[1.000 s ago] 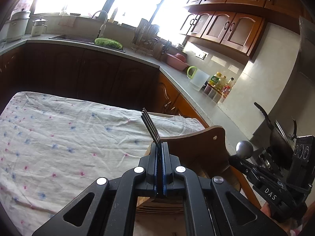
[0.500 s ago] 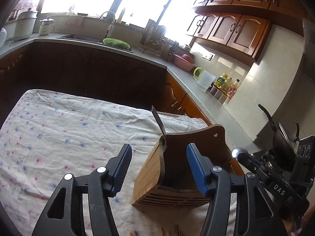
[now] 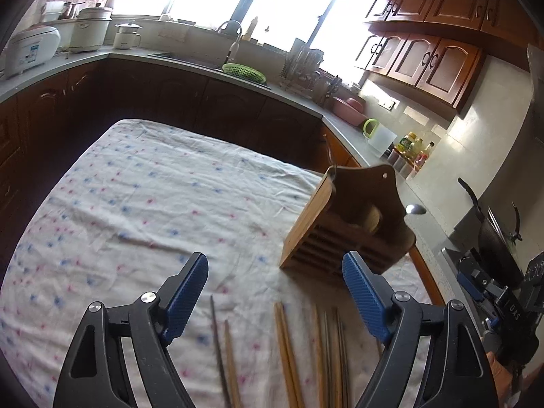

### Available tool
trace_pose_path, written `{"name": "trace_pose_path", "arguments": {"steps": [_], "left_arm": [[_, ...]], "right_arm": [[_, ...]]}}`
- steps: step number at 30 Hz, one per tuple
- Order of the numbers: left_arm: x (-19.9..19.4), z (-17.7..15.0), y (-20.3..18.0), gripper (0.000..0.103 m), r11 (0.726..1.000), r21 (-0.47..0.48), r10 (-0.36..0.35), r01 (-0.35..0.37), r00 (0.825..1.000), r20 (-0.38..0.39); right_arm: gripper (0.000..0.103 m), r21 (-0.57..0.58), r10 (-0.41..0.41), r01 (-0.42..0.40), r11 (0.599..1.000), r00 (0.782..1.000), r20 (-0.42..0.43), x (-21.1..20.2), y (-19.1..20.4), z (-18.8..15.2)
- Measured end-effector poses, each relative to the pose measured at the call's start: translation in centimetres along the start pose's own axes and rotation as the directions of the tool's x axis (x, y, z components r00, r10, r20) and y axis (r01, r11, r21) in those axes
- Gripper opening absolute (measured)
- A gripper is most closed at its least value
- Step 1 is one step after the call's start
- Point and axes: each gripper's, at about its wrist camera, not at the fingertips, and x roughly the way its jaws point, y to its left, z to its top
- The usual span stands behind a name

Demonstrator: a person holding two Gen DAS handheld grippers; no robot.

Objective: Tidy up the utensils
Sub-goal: 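Lower the fork into the holder and open the left tool while the right tool releases the spoon, then grasp a thin metal chopstick with the left tool while the right tool grasps a wooden chopstick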

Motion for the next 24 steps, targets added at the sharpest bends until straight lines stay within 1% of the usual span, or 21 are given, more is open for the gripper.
{"name": "trace_pose_path", "arguments": {"steps": [5,10,16,21,24], "left_arm": [[-3.5,-2.8,0.7,0.081,0.999,-0.019,0.038,-0.038,0.999,-0.020],[-5.4,-4.9,0.9,0.081,0.997,-0.003,0.072,-0.073,0.996,-0.043],[-5.5,-6.4,1.7,0.081,0.995,0.005,0.099,-0.099,0.992,-0.078],[-5.7,-6.4,2.0,0.081,0.992,0.004,0.125,-0.125,0.988,-0.095],[-5.4,-6.3,2.1,0.080,0.990,0.007,0.141,-0.141,0.984,-0.111]], "right_arm": [[0.088,0.054,-0.009,0.010,0.998,1.000,-0.020,-2.6,-0.5,-3.3],[0.088,0.065,-0.025,0.028,0.997,0.999,-0.044,-4.4,-0.8,-6.1],[0.088,0.063,-0.051,0.057,0.996,0.995,-0.090,-5.4,-1.1,-9.1],[0.088,0.071,-0.066,0.075,0.995,0.991,-0.120,-5.4,-1.4,-10.3],[0.088,0.067,-0.064,0.074,0.995,0.989,-0.136,-5.1,-1.3,-10.3]]}}
